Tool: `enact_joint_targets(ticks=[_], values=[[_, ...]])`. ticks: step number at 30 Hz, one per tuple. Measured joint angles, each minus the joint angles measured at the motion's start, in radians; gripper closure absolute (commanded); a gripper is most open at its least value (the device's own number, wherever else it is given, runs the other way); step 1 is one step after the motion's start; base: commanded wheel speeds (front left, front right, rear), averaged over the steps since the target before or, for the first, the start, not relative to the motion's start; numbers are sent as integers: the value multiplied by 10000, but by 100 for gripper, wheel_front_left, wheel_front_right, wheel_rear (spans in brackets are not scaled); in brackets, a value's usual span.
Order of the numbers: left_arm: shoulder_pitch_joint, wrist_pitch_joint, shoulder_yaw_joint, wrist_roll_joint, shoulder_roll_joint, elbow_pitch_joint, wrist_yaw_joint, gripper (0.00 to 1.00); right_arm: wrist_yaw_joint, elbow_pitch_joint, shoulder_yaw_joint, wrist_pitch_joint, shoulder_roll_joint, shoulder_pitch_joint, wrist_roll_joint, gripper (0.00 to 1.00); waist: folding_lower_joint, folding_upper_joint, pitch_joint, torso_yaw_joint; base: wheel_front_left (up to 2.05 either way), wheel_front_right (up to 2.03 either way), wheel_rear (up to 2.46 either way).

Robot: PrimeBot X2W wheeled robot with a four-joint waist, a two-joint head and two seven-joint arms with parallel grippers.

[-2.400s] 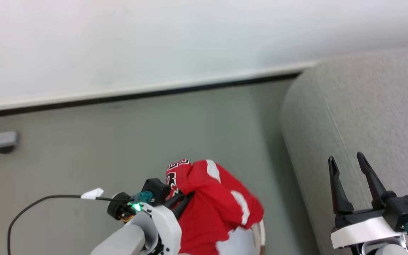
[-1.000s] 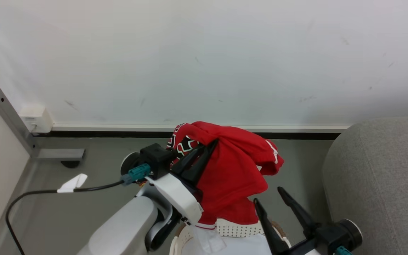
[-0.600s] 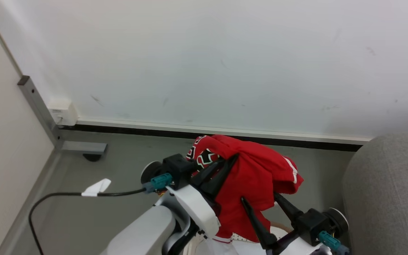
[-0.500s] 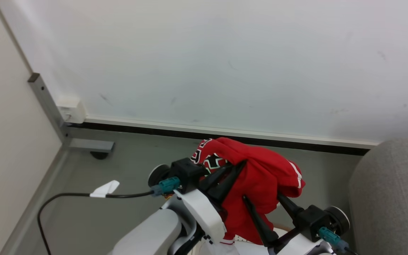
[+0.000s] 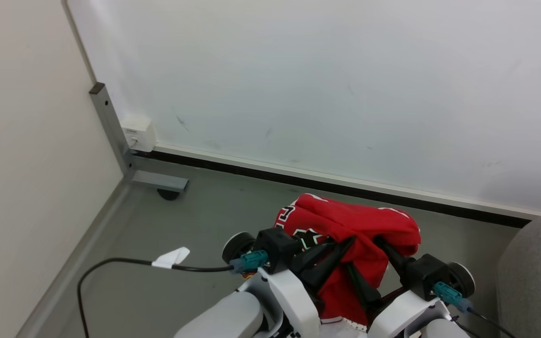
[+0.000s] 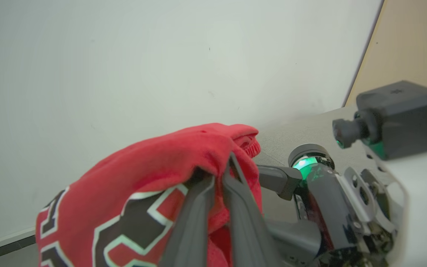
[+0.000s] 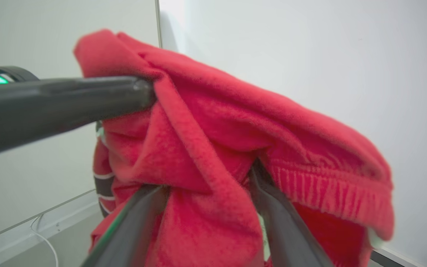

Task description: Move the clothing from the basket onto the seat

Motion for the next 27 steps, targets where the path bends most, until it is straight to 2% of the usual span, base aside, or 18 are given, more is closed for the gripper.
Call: enact_joint_targets(ticks=[1, 2, 3, 4, 13, 24, 25, 26, 27], values=[[-4, 0, -27, -50, -8, 19, 0, 100, 0, 46, 54, 0, 0, -27, 19, 0, 0, 0, -6, 47, 0, 0, 0], [-13, 0, -52, -100, -8, 40, 0, 100, 0, 117, 123, 0, -2, -66, 82, 31, 0, 0, -10, 88, 0, 0, 0], [-22, 0, -69, -134, -4, 54, 0, 100, 0, 188, 173, 0, -10, -100, 123, 85, 0, 0, -11, 121, 0, 0, 0], [-41, 0, -84, -178, 0, 65, -2, 100, 0, 238, 240, -2, -25, -135, 171, 100, 0, 0, -8, 150, 0, 0, 0], [-112, -44, -94, -265, 75, 155, -31, 100, 0, 364, 493, 0, -163, -214, 510, 100, 0, 0, 55, 252, 0, 0, 0], [-113, -104, -52, -297, 127, 345, 17, 100, 0, 88, 414, 2, -163, -126, 594, 100, 0, 0, 104, 32, 0, 0, 0], [-104, -105, -54, -309, 127, 366, 19, 72, 0, 38, 391, 0, -165, -102, 594, 100, 0, 0, 109, 1, 0, 0, 0], [-84, -107, -50, -345, 128, 385, 31, 32, 0, -4, 355, 2, -167, -67, 594, 100, 0, 0, 114, -31, 0, 0, 0], [-58, -107, -48, -359, 128, 405, 35, 0, 0, -54, 307, 0, -174, -19, 594, 100, 0, 0, 120, -62, 0, 0, 0]])
